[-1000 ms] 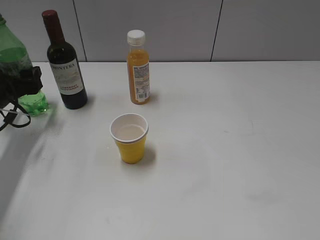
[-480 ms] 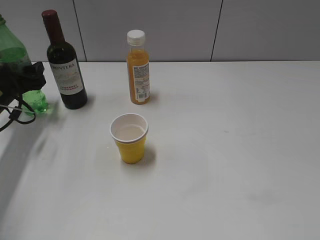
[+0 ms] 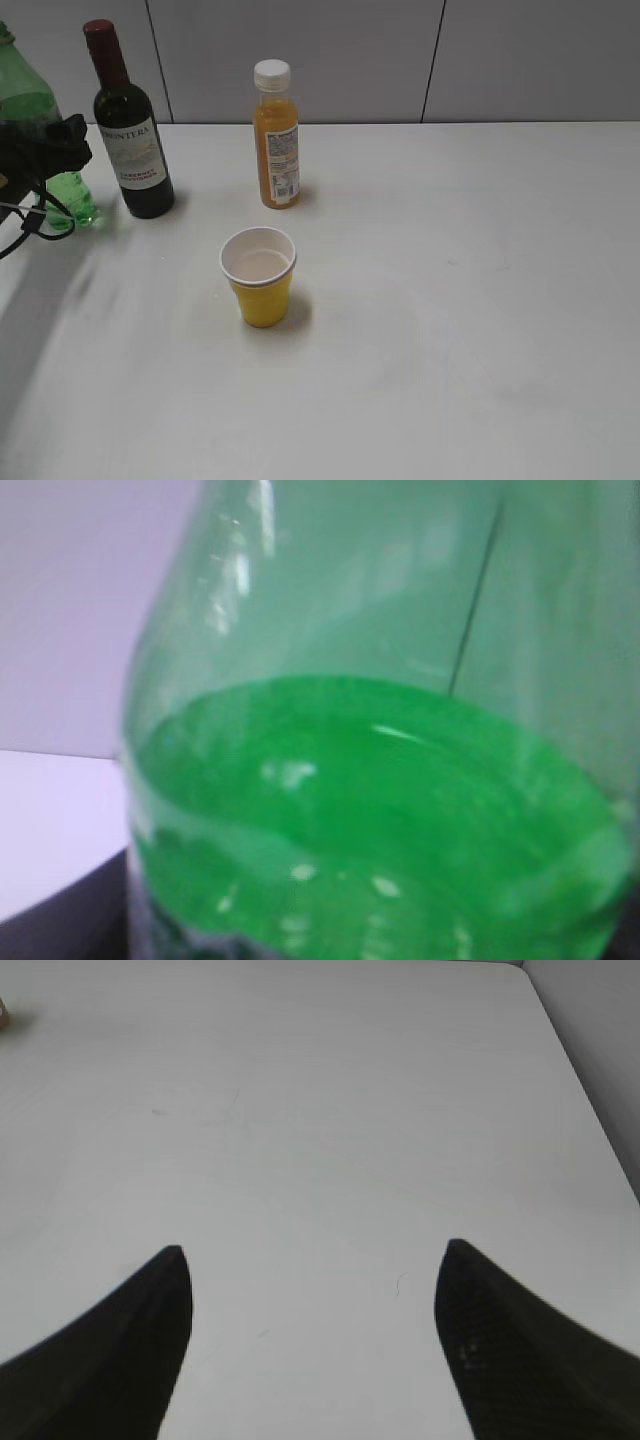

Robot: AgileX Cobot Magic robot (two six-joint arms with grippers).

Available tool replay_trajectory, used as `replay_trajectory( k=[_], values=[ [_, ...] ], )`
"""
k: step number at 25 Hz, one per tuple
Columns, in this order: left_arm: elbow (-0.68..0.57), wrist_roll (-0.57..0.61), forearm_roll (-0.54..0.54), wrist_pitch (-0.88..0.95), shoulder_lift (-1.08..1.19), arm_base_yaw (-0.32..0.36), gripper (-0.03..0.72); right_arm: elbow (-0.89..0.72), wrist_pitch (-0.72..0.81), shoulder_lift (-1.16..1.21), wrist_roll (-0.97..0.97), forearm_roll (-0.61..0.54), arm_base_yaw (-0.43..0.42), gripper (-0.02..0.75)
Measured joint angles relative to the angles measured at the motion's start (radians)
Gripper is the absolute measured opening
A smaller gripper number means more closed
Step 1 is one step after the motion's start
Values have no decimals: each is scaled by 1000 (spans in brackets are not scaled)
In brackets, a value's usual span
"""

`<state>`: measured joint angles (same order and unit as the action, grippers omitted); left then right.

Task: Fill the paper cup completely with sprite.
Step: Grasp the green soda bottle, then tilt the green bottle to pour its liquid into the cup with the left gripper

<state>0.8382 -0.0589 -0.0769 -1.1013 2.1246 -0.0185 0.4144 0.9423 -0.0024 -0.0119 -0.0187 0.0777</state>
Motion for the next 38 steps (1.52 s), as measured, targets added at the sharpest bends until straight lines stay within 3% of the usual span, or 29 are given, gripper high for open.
replay_trajectory(
  k=[9,16,23,32,38],
  values=[
    [9,-1,1,1,18,0,583,0,0,0,0,0,0,585],
    [9,-1,1,-3,20,0,477,0,0,0,0,0,0,585],
    [6,-1,0,-5,18,0,475,0,0,0,0,0,0,585],
    [-143,1,-3,-19,-85,0,475,0,0,0,0,-1,0,585],
    [-267,89,-3,-19,-223,0,475,0,0,0,0,-1,0,585]
  ],
)
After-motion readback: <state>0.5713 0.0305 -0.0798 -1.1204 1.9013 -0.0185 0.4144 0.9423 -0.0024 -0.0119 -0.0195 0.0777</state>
